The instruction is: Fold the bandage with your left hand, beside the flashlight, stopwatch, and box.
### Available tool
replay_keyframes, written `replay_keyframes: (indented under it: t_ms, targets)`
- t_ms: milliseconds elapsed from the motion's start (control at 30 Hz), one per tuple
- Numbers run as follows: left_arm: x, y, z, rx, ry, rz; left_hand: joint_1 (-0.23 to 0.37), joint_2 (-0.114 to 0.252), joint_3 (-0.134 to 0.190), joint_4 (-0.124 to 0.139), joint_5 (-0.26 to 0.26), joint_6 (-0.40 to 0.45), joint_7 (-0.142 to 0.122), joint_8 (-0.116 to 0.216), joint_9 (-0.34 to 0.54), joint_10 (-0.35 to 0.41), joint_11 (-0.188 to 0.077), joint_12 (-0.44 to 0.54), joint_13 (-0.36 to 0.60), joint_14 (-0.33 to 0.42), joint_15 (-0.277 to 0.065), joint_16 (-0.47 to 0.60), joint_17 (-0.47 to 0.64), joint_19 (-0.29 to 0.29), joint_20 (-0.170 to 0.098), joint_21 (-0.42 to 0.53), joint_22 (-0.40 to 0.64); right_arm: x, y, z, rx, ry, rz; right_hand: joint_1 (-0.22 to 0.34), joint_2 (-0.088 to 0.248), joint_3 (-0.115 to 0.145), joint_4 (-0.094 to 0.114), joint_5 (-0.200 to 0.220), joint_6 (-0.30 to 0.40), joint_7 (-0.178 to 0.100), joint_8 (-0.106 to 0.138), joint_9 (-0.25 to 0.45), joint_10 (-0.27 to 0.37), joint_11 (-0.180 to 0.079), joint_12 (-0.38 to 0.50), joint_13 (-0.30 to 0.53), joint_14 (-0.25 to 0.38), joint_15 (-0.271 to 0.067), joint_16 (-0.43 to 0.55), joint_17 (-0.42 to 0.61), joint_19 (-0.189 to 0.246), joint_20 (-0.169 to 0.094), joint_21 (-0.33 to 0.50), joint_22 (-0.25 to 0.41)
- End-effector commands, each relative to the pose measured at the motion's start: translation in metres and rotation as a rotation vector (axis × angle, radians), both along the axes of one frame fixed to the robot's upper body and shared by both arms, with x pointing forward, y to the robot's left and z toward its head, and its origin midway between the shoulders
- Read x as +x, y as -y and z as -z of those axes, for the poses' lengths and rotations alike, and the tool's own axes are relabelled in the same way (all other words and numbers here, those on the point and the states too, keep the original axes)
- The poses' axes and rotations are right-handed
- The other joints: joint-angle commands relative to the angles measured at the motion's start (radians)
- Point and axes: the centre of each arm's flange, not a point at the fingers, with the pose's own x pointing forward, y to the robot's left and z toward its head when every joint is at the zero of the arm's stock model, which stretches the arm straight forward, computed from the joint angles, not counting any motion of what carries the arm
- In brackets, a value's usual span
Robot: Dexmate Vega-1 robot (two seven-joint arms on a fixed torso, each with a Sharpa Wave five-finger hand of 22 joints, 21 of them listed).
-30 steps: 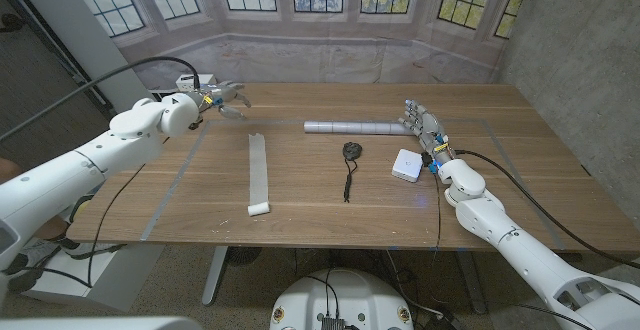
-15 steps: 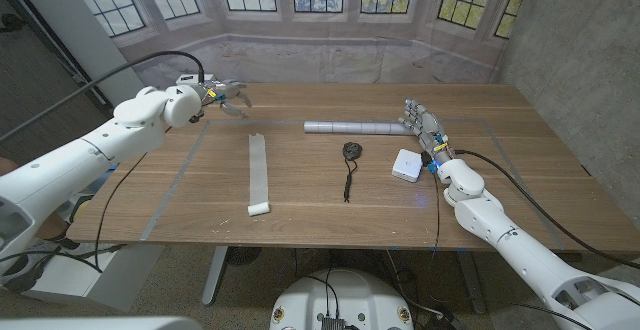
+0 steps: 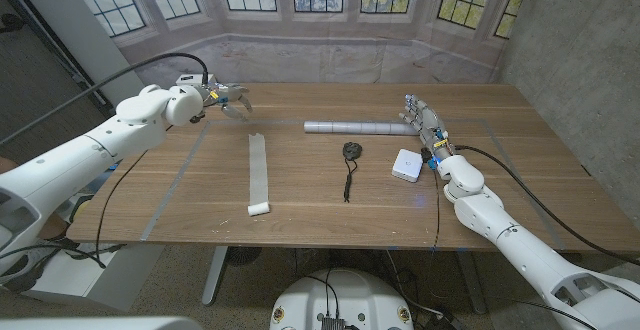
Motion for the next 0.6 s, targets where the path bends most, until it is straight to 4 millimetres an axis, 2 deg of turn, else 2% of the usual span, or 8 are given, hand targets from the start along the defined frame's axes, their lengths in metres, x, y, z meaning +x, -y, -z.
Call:
replay_keyframes:
  t_ms: [33,600]
  targets:
    - [0.0061,0.0040,0.0090,0.066,-0.019,0.012,0.013,0.003,-0.005,0.003,-0.003,0.015,0.001,0.004,0.002,0.015,-0.004,0.008,0.002,0.007,-0.005,0.008,0.003,0.005,-0.003,0.007,0.002,-0.0012,-0.0015,-0.0021,-0.005,0.010,0.004,0.012,0.000,0.004,-0.006,0.000,0.010,-0.002,-0.003,0.002,0.011,-0.001,-0.005,0.002,0.008,-0.007,0.007,0.002,0.009,-0.034,0.004,0.005]
    - [0.0063,0.0105,0.0188,0.133,0.061,0.045,0.053,-0.002,-0.011,-0.008,-0.001,0.086,0.017,0.016,0.005,0.076,-0.023,0.027,0.003,0.079,-0.037,0.022,0.002,0.057,-0.017,0.022,0.001,-0.0023,0.0048,-0.0009,-0.008,0.012,0.006,0.013,0.001,0.001,-0.007,0.000,0.013,-0.002,-0.006,0.002,0.013,-0.001,-0.007,0.003,0.010,-0.008,0.006,0.003,0.010,-0.034,0.003,0.005]
